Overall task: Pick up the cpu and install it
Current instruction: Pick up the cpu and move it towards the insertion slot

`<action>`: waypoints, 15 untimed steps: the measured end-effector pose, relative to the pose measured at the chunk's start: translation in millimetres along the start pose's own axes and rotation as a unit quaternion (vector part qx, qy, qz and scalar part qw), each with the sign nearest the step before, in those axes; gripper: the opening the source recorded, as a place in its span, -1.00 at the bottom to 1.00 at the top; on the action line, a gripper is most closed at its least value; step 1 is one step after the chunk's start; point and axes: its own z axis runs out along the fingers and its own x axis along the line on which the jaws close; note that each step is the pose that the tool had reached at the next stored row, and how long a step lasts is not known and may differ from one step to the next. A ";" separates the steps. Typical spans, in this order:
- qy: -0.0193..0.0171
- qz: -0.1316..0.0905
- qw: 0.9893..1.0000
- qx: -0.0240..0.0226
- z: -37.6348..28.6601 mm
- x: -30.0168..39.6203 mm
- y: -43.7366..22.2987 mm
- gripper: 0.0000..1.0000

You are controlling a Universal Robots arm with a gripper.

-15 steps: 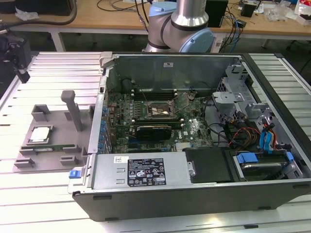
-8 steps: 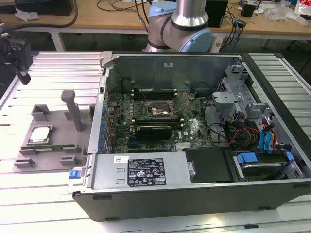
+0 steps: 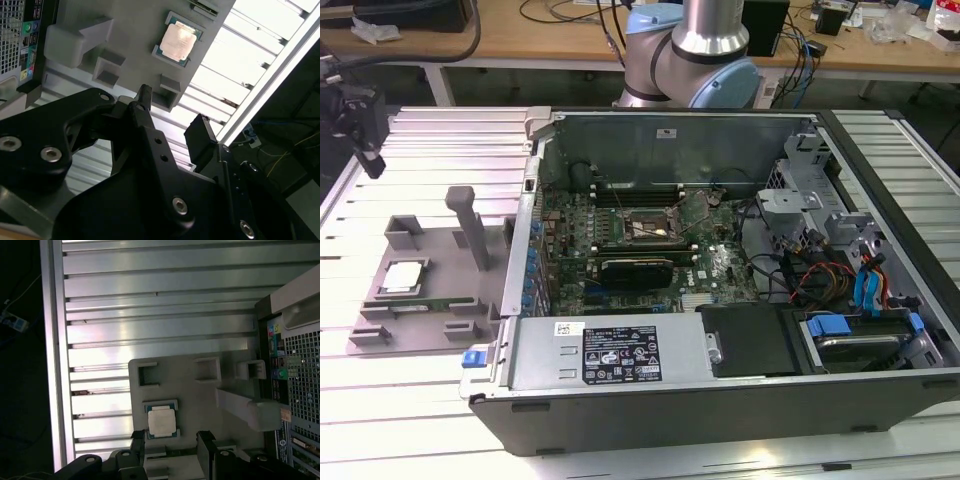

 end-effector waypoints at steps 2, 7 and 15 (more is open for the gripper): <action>0.000 0.000 1.000 0.000 1.2 0.0 0.0 0.09; 0.000 0.000 1.000 0.000 4.5 0.1 -0.1 0.09; 0.000 0.000 1.000 0.000 9.2 0.3 -0.2 0.09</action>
